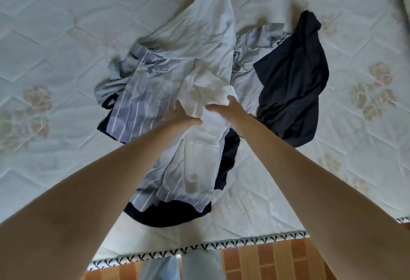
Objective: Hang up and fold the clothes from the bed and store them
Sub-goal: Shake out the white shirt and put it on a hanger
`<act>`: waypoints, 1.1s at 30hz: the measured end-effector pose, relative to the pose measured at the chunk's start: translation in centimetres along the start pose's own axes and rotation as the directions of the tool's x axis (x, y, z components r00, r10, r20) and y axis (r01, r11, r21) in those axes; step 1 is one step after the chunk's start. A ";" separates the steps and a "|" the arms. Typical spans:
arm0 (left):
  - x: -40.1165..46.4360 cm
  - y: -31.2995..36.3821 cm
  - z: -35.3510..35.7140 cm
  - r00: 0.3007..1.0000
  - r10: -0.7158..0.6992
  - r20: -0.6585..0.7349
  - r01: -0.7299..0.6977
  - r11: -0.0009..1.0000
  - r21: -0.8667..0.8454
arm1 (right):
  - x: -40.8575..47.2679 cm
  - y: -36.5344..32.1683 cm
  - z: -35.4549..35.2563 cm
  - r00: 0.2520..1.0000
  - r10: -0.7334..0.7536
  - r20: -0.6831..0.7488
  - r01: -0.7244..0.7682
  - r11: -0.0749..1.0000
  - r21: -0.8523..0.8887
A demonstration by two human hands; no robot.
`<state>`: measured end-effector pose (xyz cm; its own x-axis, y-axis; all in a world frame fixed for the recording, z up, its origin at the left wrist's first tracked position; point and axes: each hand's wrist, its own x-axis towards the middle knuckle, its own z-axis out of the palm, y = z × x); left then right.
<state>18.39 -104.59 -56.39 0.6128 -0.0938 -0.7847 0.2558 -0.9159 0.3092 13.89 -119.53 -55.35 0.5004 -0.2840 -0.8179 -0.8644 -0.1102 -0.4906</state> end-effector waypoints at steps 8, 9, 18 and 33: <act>2.4 -5.4 3.6 0.968 -0.011 -0.251 0.036 0.995 0.093 | 4.0 2.7 2.7 0.956 -0.237 -0.173 0.114 0.844 -0.524; 2.5 -6.0 3.5 0.947 0.038 -0.318 -0.018 0.998 0.065 | 3.6 2.7 2.7 0.939 -0.282 -0.198 0.140 0.838 -0.527; -4.7 -4.6 -2.4 0.827 0.206 -0.523 -0.316 0.940 -0.128 | -3.2 -0.8 1.2 0.875 -0.291 -0.386 0.266 0.957 -0.119; -29.0 -5.1 -20.8 0.587 0.202 -0.784 -0.619 0.735 -0.274 | -28.2 -16.0 0.8 0.630 -0.693 -0.352 0.755 0.652 0.069</act>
<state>14.82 -89.09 -24.06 0.9975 0.0662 0.0231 0.0138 -0.5085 0.8610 13.67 -109.06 -24.70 0.8965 -0.4376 -0.0694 -0.1818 -0.2205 -0.9583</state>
